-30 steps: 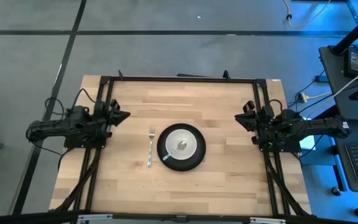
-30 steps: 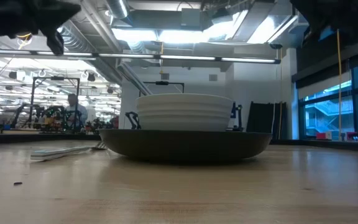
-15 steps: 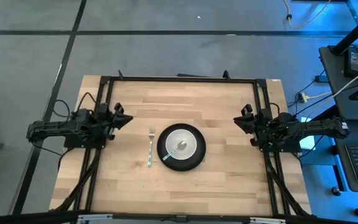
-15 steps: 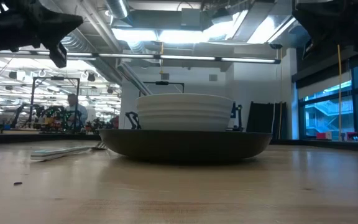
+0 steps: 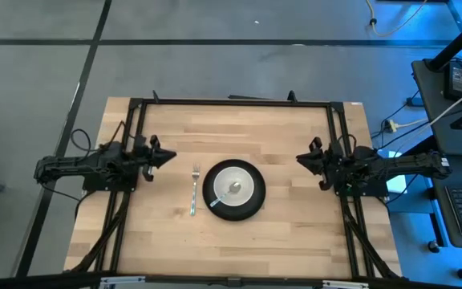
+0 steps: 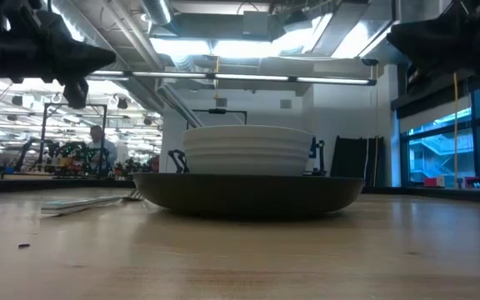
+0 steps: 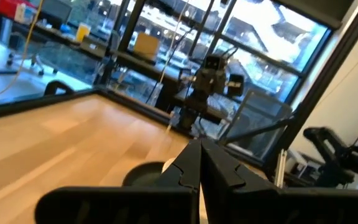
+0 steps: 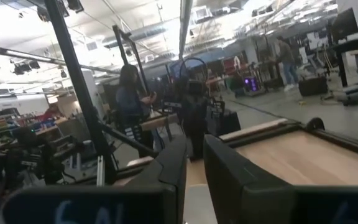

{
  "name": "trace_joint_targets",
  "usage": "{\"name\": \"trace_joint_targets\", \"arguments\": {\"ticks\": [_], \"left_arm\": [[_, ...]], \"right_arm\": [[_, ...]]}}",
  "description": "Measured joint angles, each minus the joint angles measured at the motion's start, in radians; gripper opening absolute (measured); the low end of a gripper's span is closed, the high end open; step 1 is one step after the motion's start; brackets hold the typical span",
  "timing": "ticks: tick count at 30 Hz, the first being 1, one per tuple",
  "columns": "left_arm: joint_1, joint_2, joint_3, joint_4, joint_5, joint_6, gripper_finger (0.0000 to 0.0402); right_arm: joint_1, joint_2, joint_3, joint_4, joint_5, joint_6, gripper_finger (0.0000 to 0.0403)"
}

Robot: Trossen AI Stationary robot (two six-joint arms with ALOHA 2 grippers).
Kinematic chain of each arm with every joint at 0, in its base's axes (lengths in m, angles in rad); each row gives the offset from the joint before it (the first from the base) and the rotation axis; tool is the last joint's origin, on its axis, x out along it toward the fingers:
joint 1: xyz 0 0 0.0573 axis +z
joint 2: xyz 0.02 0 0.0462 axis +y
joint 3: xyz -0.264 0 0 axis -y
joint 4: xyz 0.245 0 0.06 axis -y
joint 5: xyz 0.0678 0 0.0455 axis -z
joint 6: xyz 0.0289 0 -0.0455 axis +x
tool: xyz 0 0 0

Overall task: Set table place
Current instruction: Return to Home Position

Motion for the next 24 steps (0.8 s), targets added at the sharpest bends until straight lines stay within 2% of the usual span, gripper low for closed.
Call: {"name": "trace_joint_targets", "arguments": {"ticks": [5, 10, 15, 24], "left_arm": [[0.0, 0.0, 0.0, -0.031, 0.0, -0.015, 0.0], [0.0, 0.0, 0.0, -0.038, 0.002, -0.025, 0.0], [0.0, 0.0, 0.0, -0.041, 0.003, -0.026, 0.0], [0.0, 0.0, 0.0, -0.041, 0.003, -0.025, 0.0]], "right_arm": [[0.0, 0.0, 0.0, -0.039, -0.003, 0.026, 0.0058], [0.001, 0.0, 0.0, -0.128, -0.074, 0.048, 0.0058], [0.001, 0.0, 0.0, -0.142, -0.038, 0.077, 0.0058], [0.0, 0.002, 0.0, -0.144, -0.036, 0.073, 0.0058]]}}
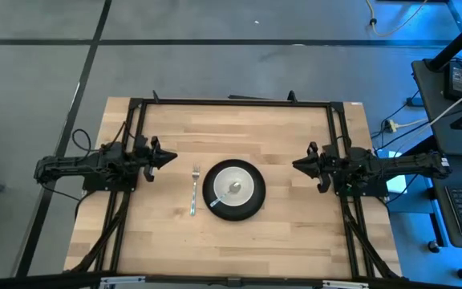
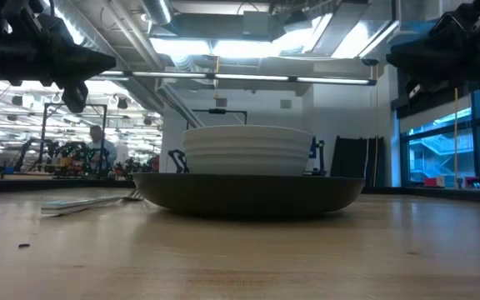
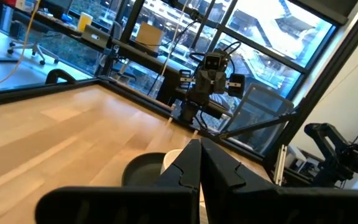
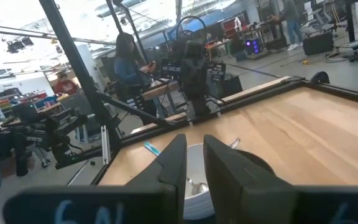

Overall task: Set table place
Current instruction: Return to Home Position

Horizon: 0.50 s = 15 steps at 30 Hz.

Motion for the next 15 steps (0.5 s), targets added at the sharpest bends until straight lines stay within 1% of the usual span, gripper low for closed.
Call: {"name": "trace_joint_targets", "arguments": {"ticks": [9, 15], "left_arm": [[0.0, 0.0, 0.0, 0.0, 0.0, 0.0, 0.0], [0.0, 0.0, 0.0, 0.0, 0.0, 0.0, 0.0]], "right_arm": [[0.0, -0.004, 0.0, -0.001, 0.0, -0.002, 0.0058], [0.0, -0.099, 0.0, -0.013, 0.0, -0.003, 0.0058]]}}
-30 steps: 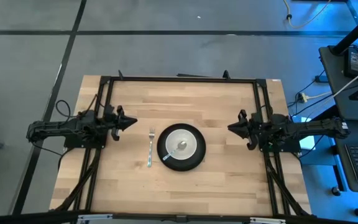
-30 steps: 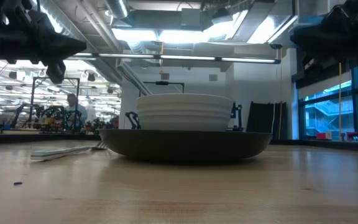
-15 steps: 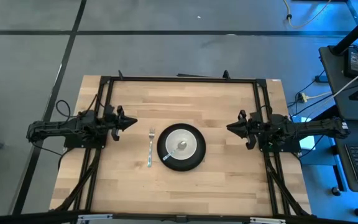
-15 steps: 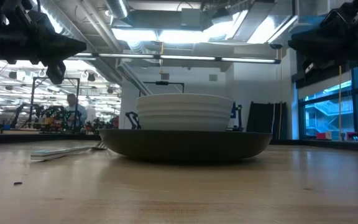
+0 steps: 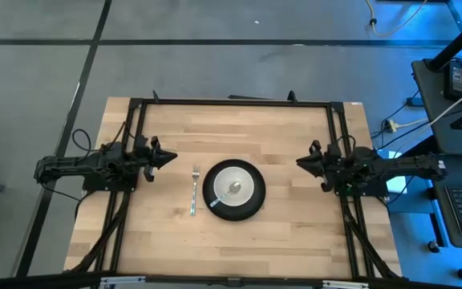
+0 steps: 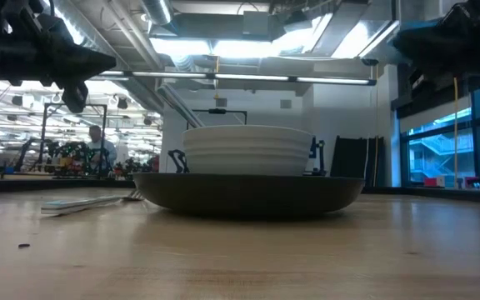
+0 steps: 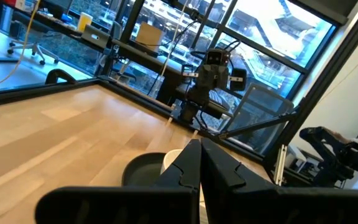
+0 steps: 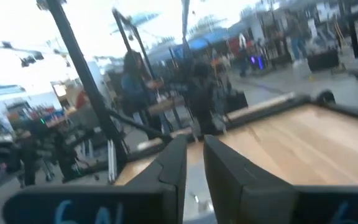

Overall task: Set table place
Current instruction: Return to Home Position

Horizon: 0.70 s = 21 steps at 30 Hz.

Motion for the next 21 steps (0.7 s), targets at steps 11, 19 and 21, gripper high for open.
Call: {"name": "trace_joint_targets", "arguments": {"ticks": [11, 19, 21], "left_arm": [[0.0, 0.0, 0.0, 0.005, 0.001, 0.0, 0.0], [0.0, 0.0, 0.0, 0.005, 0.0, 0.0, 0.0], [0.0, 0.0, 0.0, 0.005, 0.0, 0.0, 0.0]], "right_arm": [[0.0, -0.173, 0.006, 0.067, -0.02, -0.036, 0.0058], [0.002, -0.173, 0.011, 0.075, -0.049, 0.059, 0.0058], [0.002, -0.172, 0.011, 0.016, -0.117, 0.05, 0.0058]]}}
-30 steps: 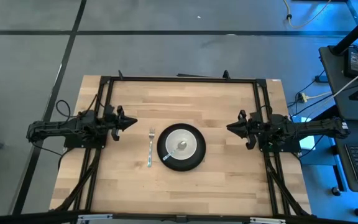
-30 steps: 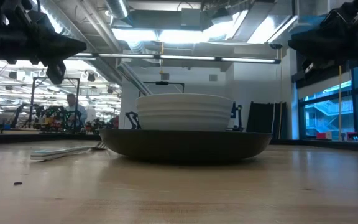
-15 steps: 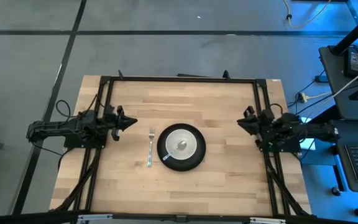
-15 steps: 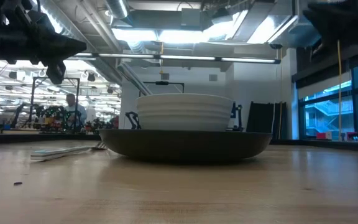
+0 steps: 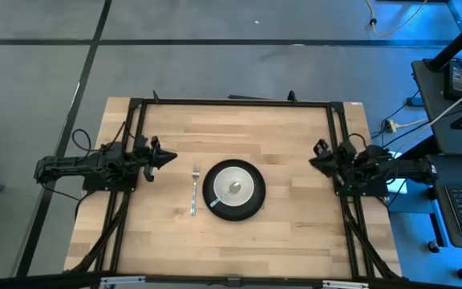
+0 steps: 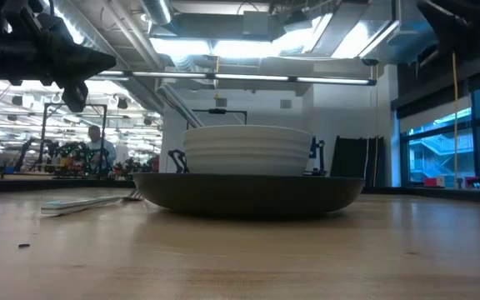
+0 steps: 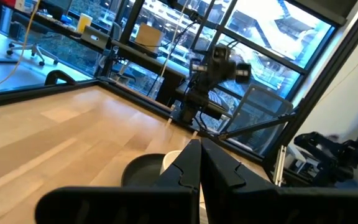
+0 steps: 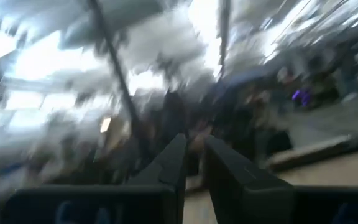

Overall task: Set table place
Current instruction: Return to Home Position

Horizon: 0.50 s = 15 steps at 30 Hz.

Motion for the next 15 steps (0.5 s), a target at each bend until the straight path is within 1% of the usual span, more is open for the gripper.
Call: {"name": "trace_joint_targets", "arguments": {"ticks": [2, 5, 6, 7, 9, 12, 15], "left_arm": [[0.0, 0.0, 0.0, 0.0, 0.0, 0.0, 0.0], [0.0, 0.0, 0.0, 0.0, 0.0, 0.0, 0.0], [0.0, 0.0, 0.0, 0.0, 0.0, 0.0, 0.0], [0.0, 0.0, 0.0, 0.0, 0.0, 0.0, 0.0], [0.0, 0.0, 0.0, 0.0, 0.0, 0.0, 0.0], [0.0, 0.0, 0.0, 0.001, 0.0, 0.0, 0.0], [0.0, 0.0, 0.0, 0.0, 0.0, 0.0, 0.0]], "right_arm": [[0.0, 0.0, 0.0, -0.08, -0.101, -0.052, 0.0058], [0.0, 0.001, 0.0, -0.254, -0.281, -0.103, 0.0058], [0.0, 0.001, 0.0, -0.313, -0.328, -0.127, 0.0058], [0.0, 0.004, 0.0, -0.332, -0.361, -0.136, 0.0058], [0.0, 0.021, 0.003, -0.329, -0.405, -0.167, 0.0058], [0.0, 0.025, 0.003, -0.337, -0.415, -0.189, 0.0058], [0.0, 0.025, 0.003, -0.339, -0.415, -0.171, 0.0058]]}}
